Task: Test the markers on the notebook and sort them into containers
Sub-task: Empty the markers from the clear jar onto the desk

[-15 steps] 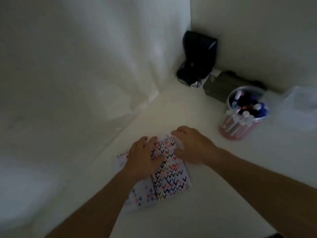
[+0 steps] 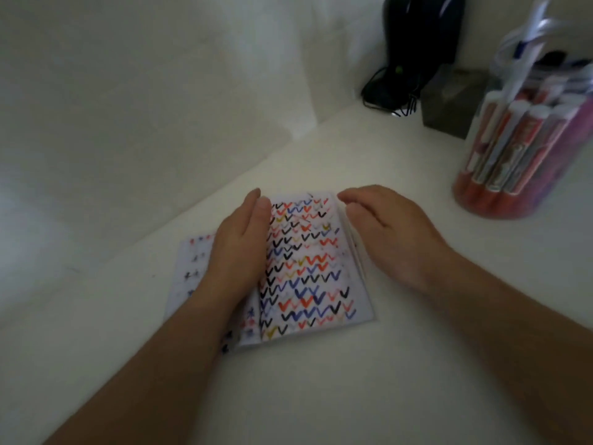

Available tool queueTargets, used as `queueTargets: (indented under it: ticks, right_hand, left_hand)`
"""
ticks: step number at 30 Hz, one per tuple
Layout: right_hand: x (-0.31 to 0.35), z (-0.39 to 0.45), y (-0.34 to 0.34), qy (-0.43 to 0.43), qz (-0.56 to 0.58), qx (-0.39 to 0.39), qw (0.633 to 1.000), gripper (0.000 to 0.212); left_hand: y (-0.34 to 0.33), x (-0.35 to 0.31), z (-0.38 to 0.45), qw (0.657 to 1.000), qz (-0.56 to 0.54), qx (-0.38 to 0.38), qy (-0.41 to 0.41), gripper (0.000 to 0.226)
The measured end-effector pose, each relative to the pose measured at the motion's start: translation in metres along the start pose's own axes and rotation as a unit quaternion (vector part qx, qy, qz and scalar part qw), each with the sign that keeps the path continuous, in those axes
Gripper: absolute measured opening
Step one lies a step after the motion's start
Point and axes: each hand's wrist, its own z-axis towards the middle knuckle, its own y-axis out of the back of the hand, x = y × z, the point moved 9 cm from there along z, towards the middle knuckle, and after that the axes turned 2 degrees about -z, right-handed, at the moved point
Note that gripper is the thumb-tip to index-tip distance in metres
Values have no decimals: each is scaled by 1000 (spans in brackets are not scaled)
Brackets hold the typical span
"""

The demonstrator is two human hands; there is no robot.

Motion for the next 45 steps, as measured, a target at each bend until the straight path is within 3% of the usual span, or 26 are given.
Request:
queueTargets:
  ticks: [6, 8, 10, 14, 16, 18, 21, 22, 24, 26, 27, 29, 32, 34, 35, 38, 40, 43, 45]
  right_hand:
    - [8, -27, 0, -38, 0, 22, 999, 35]
    - [16, -41, -3, -44, -40, 42, 997, 36]
    - [25, -61, -4, -53, -46, 46, 996, 38]
    - [38, -107, 1, -38, -109, 44, 992, 46]
    - [50, -123, 1, -20, -204, 46, 978, 48]
    - [73, -134, -7, 26, -266, 43, 963, 51]
    - [104, -139, -36, 85, -231, 82, 966, 64]
    - [111, -139, -47, 91, -216, 103, 967, 68]
    - [122, -139, -71, 105, -222, 138, 960, 70]
    - [130, -139, -93, 117, -256, 169, 945, 65]
    - [130, -138, -102, 118, -271, 184, 937, 65]
    - [128, -130, -111, 122, -294, 200, 927, 68]
    - [117, -107, -109, 132, -312, 200, 919, 71]
    - [114, -92, -95, 134, -257, 169, 942, 65]
    - [117, -87, -81, 132, -174, 138, 966, 55]
    - [98, -78, -18, 90, 52, -45, 994, 26]
    - [60, -83, 29, 23, 85, -154, 984, 19]
    - [-10, -105, 103, -71, 95, -325, 938, 16]
    - [-50, -124, 146, -139, 83, -426, 890, 40]
  left_hand:
    - [-3, -7, -33, 1000, -5, 19, 24, 56]
    - [-7, -4, -48, 987, -135, 52, 66, 51]
    - [-7, -1, -59, 948, -277, 79, 134, 48]
    - [35, -6, -63, 905, -392, 58, 154, 57]
    - [59, -6, -63, 903, -396, 42, 160, 61]
    - [76, -6, -72, 924, -342, 57, 163, 58]
    - [88, 5, -82, 958, -202, 102, 176, 56]
    - [94, 1, -85, 966, -173, 97, 166, 54]
    - [113, -19, -84, 989, -115, 17, 87, 48]
    - [134, -54, -87, 994, -56, -86, -44, 35]
    - [134, -74, -92, 987, -47, -95, -118, 27]
    - [110, -104, -105, 973, -11, -7, -230, 21]
    - [54, -111, -111, 941, 116, 112, -298, 29]
    - [29, -97, -98, 942, 130, 130, -280, 36]
    - [18, -86, -89, 951, 116, 142, -249, 40]
    - [-12, -56, -66, 967, 38, 187, -168, 54]
    - [-30, -43, -56, 963, 87, 191, -170, 64]
    - [-55, -33, -52, 925, 263, 156, -225, 66]
    - [-62, -37, -50, 922, 271, 129, -244, 64]
